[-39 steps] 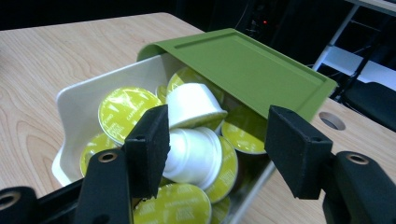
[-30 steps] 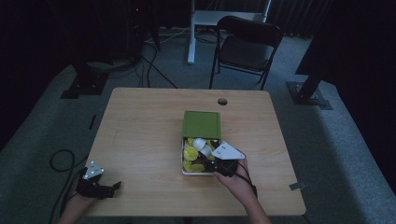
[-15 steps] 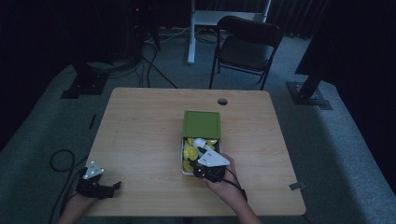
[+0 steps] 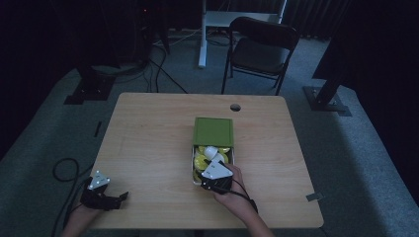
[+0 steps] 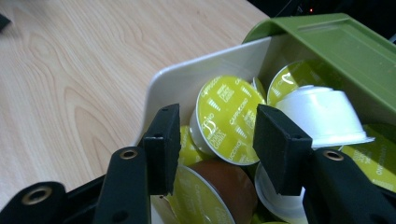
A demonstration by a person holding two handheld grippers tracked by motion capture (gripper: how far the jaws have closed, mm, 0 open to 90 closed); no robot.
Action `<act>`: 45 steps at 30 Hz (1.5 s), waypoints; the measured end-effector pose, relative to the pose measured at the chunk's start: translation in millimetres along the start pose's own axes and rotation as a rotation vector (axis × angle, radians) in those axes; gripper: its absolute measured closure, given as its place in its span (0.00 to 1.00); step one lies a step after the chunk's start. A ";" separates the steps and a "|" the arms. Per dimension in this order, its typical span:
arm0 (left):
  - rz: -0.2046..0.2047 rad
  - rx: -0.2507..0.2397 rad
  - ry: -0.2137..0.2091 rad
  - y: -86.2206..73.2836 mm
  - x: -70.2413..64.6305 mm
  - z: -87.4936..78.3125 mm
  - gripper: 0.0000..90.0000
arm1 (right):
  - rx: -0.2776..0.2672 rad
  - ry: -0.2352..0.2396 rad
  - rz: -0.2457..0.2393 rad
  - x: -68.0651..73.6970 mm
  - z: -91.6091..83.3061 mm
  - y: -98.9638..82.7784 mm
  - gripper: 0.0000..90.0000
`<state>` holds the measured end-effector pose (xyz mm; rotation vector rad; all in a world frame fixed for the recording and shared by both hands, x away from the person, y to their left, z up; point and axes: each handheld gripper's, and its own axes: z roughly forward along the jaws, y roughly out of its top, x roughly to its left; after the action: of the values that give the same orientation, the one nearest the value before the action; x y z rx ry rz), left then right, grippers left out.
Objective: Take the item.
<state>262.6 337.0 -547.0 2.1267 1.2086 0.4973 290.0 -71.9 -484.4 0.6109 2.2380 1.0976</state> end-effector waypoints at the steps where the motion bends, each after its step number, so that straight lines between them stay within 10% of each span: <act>1: 0.000 0.000 0.000 0.0 0.0 0.0 0.00 | 0.007 -0.008 -0.004 -0.4 1.0 -0.2 0.59; 16: -0.001 -0.001 0.000 0.0 -0.1 0.1 0.00 | -0.005 0.022 -0.038 -4.5 -5.4 7.7 0.97; 45: 0.000 0.000 0.000 0.0 0.0 0.0 0.00 | -0.047 0.010 -0.006 -8.8 -22.3 9.3 1.00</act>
<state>262.6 336.9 -547.0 2.1265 1.2088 0.4971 283.1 -84.5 -463.1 0.5796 2.2149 1.1497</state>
